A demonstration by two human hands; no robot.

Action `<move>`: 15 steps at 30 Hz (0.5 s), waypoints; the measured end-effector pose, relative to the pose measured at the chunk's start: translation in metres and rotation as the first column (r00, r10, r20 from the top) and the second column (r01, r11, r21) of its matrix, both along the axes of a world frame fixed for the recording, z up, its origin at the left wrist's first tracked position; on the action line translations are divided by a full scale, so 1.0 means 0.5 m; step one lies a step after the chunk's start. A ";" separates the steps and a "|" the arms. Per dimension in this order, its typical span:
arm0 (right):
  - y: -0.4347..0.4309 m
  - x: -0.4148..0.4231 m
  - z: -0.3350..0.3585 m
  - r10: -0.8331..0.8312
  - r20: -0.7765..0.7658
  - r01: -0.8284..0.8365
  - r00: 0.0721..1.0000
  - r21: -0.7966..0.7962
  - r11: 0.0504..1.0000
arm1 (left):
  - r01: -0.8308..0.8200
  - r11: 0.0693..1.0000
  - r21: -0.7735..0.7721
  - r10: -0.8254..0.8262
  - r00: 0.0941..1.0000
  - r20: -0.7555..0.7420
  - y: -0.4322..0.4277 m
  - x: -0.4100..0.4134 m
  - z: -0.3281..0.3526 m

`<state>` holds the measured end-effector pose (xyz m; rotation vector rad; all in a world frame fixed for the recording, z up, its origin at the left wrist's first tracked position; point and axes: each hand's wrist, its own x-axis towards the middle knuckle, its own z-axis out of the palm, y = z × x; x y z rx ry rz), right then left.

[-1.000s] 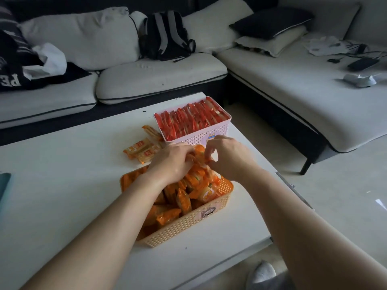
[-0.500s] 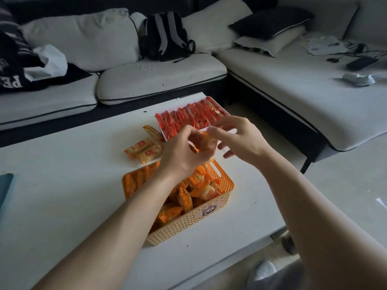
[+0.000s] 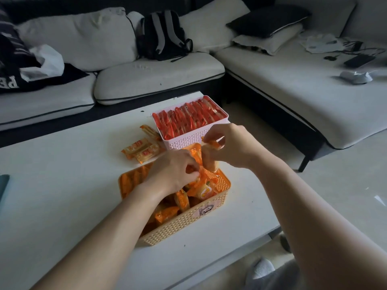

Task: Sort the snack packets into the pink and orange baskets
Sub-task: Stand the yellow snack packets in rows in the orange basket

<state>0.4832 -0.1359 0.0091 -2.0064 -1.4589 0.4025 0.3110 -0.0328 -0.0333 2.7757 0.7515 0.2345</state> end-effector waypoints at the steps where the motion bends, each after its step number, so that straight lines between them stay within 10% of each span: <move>1: 0.002 -0.002 0.000 0.000 0.020 0.000 1.000 0.007 1.000 | 0.009 1.000 0.014 -0.009 1.000 0.004 0.003 -0.003 -0.001; 15: 0.013 -0.032 -0.021 0.017 0.156 -0.001 0.988 -0.101 0.995 | -0.035 0.995 -0.094 0.016 0.980 -0.197 0.029 0.006 0.023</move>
